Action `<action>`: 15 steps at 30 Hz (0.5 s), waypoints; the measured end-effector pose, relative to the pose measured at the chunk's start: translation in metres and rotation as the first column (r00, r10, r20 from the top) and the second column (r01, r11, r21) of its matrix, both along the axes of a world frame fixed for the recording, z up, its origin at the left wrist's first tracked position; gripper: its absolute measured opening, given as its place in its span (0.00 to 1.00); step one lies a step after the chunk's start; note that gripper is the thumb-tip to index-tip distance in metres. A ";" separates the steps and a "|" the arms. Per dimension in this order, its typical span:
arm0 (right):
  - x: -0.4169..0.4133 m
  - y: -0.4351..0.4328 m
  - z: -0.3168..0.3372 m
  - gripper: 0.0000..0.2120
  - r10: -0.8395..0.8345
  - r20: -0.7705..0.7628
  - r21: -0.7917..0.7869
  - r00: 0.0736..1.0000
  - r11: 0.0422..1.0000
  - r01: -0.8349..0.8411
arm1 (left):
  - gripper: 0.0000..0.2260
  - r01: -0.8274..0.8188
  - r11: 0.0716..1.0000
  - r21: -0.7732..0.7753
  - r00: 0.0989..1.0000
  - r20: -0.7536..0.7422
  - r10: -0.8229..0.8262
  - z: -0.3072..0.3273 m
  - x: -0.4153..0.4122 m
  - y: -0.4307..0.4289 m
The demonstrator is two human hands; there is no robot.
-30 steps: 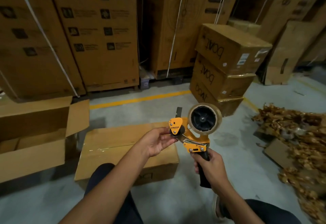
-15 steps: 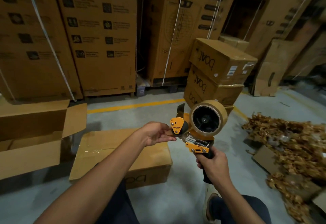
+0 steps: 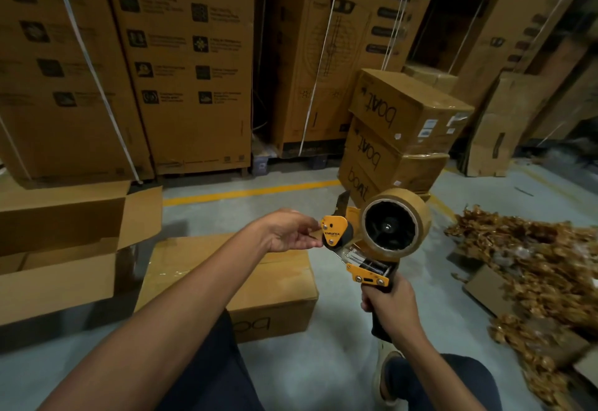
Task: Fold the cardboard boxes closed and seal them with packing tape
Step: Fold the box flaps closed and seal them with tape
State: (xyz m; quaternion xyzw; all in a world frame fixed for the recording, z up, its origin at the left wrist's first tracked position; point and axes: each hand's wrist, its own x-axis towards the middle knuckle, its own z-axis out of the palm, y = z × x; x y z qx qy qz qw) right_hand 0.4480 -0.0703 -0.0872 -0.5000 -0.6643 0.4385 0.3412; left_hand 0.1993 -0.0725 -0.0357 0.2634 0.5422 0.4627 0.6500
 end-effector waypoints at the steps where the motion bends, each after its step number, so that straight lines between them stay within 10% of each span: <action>1: -0.001 -0.001 -0.002 0.03 0.002 -0.005 -0.014 1.000 1.000 -0.002 | 0.02 0.013 1.000 -0.011 1.000 -0.005 -0.013 0.000 -0.002 0.002; 15: -0.040 0.022 -0.059 0.08 -0.096 -0.061 -0.178 0.994 0.980 0.083 | 0.06 0.116 0.974 -0.193 0.840 -0.504 -0.200 -0.028 -0.025 0.086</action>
